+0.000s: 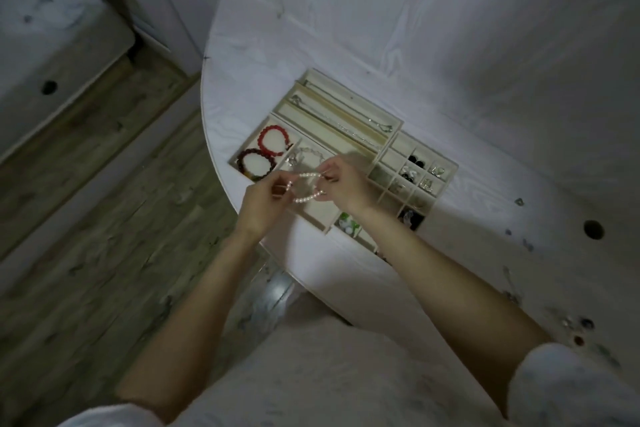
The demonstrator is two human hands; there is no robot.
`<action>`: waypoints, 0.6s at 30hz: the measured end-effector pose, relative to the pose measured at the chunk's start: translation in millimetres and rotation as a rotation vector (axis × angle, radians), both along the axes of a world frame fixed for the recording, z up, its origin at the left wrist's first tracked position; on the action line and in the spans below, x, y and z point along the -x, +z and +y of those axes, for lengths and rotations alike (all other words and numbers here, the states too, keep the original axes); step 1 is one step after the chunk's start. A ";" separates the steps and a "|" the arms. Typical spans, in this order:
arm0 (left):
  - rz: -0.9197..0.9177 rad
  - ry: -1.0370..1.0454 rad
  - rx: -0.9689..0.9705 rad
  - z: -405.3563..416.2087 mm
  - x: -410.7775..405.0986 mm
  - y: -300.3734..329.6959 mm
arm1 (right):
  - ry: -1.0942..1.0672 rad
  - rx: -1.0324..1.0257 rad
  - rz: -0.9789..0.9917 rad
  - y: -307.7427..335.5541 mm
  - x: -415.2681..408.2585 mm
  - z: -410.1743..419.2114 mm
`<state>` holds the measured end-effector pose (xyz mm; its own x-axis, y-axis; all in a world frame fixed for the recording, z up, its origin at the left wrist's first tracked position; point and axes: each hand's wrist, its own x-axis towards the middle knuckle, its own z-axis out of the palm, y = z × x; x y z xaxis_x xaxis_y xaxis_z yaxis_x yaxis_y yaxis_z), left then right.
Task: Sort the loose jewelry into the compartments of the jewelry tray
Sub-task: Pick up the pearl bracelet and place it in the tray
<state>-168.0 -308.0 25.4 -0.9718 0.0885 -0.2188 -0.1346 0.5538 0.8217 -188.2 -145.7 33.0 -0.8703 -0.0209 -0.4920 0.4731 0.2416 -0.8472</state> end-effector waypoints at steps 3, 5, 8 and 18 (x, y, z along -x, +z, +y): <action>-0.005 0.023 0.160 -20.6 6.2 -7.2 | 0.041 0.044 -0.081 -3.0 11.7 -22.1; 0.060 -0.042 0.298 -28.2 7.1 -10.5 | 0.049 -0.037 -0.073 -4.9 15.3 -25.1; 0.241 -0.158 0.422 -38.3 6.7 -15.6 | 0.168 -0.352 0.115 -8.8 15.8 -14.8; 0.547 -0.560 0.790 -57.8 8.6 -30.2 | 0.978 -0.995 0.600 -25.5 4.7 -18.2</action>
<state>-176.6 -365.8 -4.8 -0.8209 0.5697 0.0389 0.5708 0.8168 0.0835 -192.8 -164.0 7.5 -0.7820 -0.5743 -0.2419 -0.5521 0.8186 -0.1584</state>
